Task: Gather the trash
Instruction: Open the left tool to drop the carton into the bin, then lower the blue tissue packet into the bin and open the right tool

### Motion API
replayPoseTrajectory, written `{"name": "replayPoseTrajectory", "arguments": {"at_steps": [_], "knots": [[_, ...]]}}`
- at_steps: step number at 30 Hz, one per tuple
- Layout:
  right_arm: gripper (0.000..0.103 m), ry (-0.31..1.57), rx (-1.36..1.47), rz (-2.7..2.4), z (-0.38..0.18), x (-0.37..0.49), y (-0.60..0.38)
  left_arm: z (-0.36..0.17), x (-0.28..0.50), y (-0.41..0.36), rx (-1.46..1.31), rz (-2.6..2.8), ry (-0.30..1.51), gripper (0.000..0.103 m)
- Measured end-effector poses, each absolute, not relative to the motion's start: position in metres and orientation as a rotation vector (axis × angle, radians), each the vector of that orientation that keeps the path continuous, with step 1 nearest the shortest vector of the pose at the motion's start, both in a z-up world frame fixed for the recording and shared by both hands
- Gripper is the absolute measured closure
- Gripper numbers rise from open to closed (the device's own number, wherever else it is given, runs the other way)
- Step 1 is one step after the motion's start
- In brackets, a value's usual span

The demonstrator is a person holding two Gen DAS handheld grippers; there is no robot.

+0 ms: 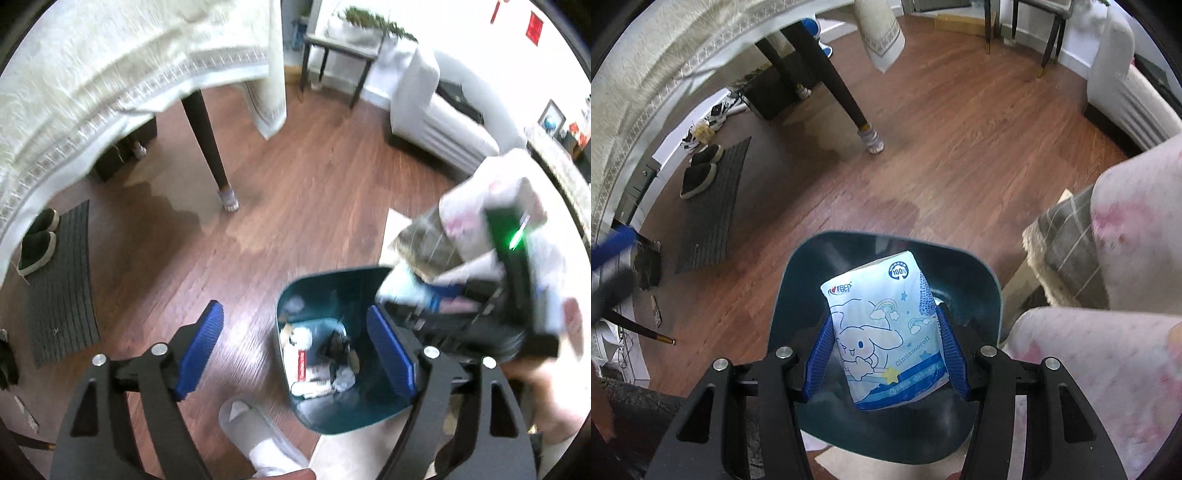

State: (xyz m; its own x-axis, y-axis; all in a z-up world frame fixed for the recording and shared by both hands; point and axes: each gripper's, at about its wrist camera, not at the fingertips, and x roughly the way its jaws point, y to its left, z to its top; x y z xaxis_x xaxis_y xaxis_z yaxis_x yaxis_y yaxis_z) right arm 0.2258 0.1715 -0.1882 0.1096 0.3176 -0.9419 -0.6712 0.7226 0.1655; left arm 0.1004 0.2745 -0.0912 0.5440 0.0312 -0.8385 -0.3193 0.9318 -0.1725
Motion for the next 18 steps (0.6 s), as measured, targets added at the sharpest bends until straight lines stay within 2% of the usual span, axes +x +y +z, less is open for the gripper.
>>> {"name": "replayPoseTrajectory", "arguments": {"at_steps": [6, 13, 18], "knots": [[0.048, 1.297, -0.364, 0.741, -0.206, 0.219, 0.169, -0.063, 0.1, 0.276, -0.301, 0.212, 0.888, 0.021], [0.048, 1.344, -0.406, 0.731, -0.235, 0.212, 0.171, -0.039, 0.096, 0.278, -0.295, 0.206, 0.842, 0.041], [0.048, 1.36, -0.452, 0.725, -0.25, 0.205, 0.169, -0.023, 0.092, 0.277, -0.285, 0.197, 0.815, 0.042]]}}
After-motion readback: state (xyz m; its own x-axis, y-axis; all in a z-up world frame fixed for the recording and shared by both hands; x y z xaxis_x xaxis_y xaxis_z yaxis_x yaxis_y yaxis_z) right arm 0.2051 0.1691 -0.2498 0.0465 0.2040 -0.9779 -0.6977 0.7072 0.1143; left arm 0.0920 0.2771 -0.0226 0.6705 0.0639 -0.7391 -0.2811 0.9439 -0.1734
